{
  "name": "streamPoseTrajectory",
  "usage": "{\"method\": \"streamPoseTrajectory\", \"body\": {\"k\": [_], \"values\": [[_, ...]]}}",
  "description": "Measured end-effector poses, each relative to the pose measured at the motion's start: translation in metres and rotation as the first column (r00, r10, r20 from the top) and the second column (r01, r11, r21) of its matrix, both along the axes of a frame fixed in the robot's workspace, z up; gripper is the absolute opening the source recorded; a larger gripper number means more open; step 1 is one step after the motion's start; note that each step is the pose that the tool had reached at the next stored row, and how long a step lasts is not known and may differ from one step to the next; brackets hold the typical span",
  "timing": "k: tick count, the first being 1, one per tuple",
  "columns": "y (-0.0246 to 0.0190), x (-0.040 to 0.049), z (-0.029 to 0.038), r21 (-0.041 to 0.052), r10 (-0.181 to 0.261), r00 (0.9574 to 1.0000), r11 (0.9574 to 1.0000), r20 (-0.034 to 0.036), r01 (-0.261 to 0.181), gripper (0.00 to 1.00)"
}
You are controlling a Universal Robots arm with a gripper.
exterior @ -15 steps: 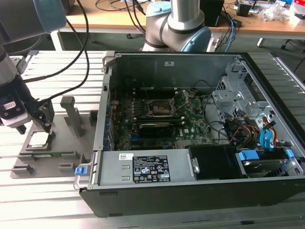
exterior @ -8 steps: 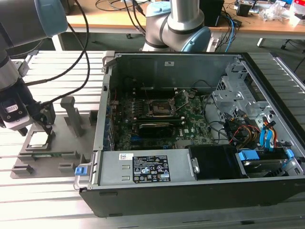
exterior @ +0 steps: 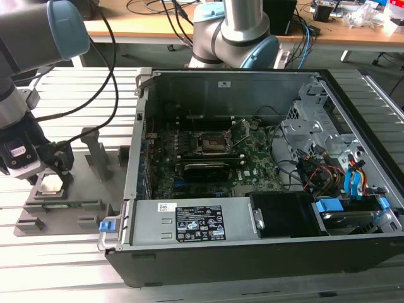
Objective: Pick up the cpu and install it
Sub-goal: 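Pick up the cpu and move it towards the insertion slot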
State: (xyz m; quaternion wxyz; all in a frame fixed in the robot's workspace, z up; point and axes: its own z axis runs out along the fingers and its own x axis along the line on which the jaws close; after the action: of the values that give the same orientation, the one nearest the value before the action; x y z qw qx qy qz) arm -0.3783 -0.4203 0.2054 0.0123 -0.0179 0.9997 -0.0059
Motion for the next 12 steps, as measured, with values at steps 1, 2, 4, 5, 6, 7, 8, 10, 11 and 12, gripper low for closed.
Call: {"method": "streamPoseTrajectory", "body": {"k": [1, 2, 4, 5, 6, 7, 8, 10, 11, 12], "values": [[0.0000, -0.0002, -0.0014, 0.0000, -0.001, 1.0000, 1.0000, 0.0000, 0.001, 0.68], [0.0000, -0.0005, -0.0023, 0.0000, -0.001, 1.0000, 1.0000, -0.0001, 0.001, 0.68], [0.0000, -0.0006, -0.0051, 0.0000, -0.001, 1.0000, 1.0000, 0.0000, 0.001, 0.68], [0.0000, -0.0006, -0.0076, 0.0000, -0.001, 1.0000, 1.0000, 0.0000, 0.001, 0.68], [0.0000, -0.0006, -0.0098, 0.0000, -0.001, 1.0000, 1.0000, 0.0000, 0.001, 0.68], [0.0000, -0.0007, -0.0115, 0.0000, -0.001, 1.0000, 1.0000, 0.0000, 0.001, 0.68], [0.0000, -0.0007, -0.0126, -0.0001, -0.001, 1.0000, 1.0000, -0.0002, 0.001, 0.68], [0.0000, -0.0008, -0.0143, 0.0000, -0.001, 1.0000, 1.0000, 0.0000, 0.001, 0.68], [0.0000, -0.0009, -0.0143, -0.0001, -0.001, 1.0000, 1.0000, -0.0001, 0.001, 0.68], [0.0000, -0.0008, -0.0145, 0.0000, -0.001, 1.0000, 1.0000, 0.0000, 0.001, 0.68]]}}
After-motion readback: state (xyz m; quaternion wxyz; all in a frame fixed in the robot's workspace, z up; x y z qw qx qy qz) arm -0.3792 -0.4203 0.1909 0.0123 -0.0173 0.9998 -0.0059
